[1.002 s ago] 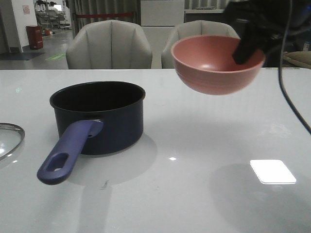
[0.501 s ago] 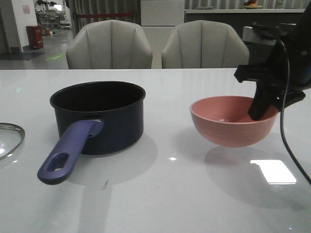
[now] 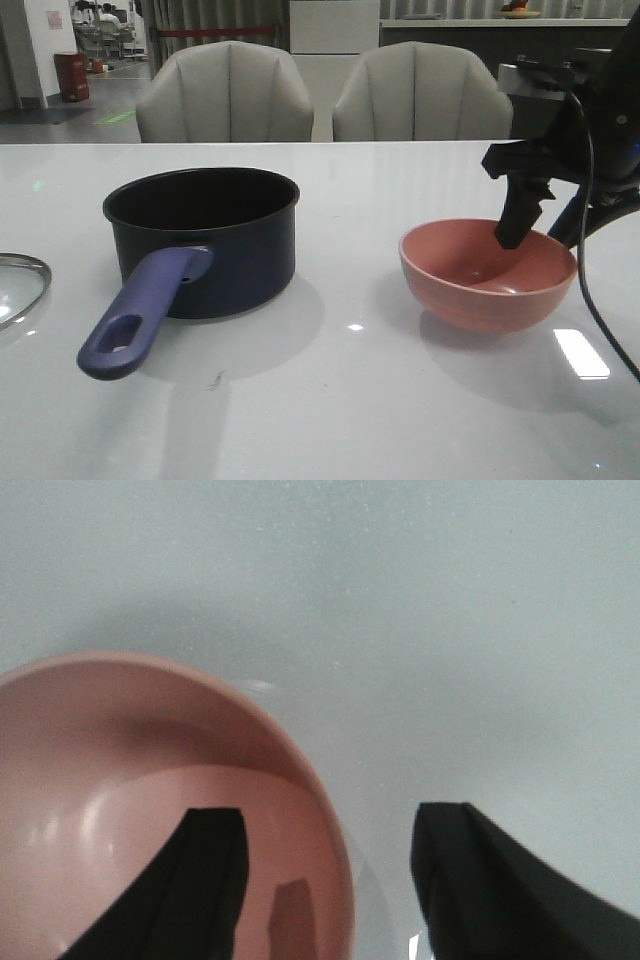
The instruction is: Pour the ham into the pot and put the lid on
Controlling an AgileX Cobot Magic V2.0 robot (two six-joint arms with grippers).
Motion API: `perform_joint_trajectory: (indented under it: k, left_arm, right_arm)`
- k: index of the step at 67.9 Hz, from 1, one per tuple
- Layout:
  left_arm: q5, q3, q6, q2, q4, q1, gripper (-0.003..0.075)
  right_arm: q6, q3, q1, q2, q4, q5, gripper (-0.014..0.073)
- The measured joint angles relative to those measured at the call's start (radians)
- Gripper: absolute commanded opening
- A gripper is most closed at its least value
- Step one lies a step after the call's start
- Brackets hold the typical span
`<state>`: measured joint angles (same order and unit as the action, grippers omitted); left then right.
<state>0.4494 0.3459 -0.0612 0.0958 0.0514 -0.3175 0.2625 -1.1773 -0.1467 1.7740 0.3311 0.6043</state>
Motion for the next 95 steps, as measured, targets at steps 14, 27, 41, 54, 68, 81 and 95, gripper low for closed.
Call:
perform_joint_trajectory:
  k: [14,27,41,54,68,81,95]
  left_arm:
    - [0.000,0.000,0.000,0.000,0.000,0.000,0.0617]
    - [0.000,0.000,0.000,0.000,0.000,0.000,0.0617]
    - [0.000,0.000,0.000,0.000,0.000,0.000,0.0617]
    - [0.000,0.000,0.000,0.000,0.000,0.000,0.0617]
    - [0.000,0.000,0.000,0.000,0.000,0.000,0.0617]
    - [0.000,0.000,0.000,0.000,0.000,0.000,0.0617]
    - [0.000,0.000,0.000,0.000,0.000,0.000,0.0617]
  right_arm:
    - [0.012,0.021,-0.006,-0.184,-0.019,-0.018,0.0484]
    - [0.014,0.161,-0.060,-0.439,-0.023,-0.171,0.0484]
    - [0.016,0.340,-0.131,-0.669,-0.023,-0.325,0.0484]
    - [0.016,0.536,-0.171,-0.884,-0.023,-0.448,0.0484]
    - [0.013,0.764,-0.180,-1.140,-0.005,-0.553,0.0484]
    - [0.011,0.930,-0.180,-1.391,0.025,-0.577,0.0480]
    - [0.011,1.002,-0.180,-1.481,0.030,-0.578,0.0179]
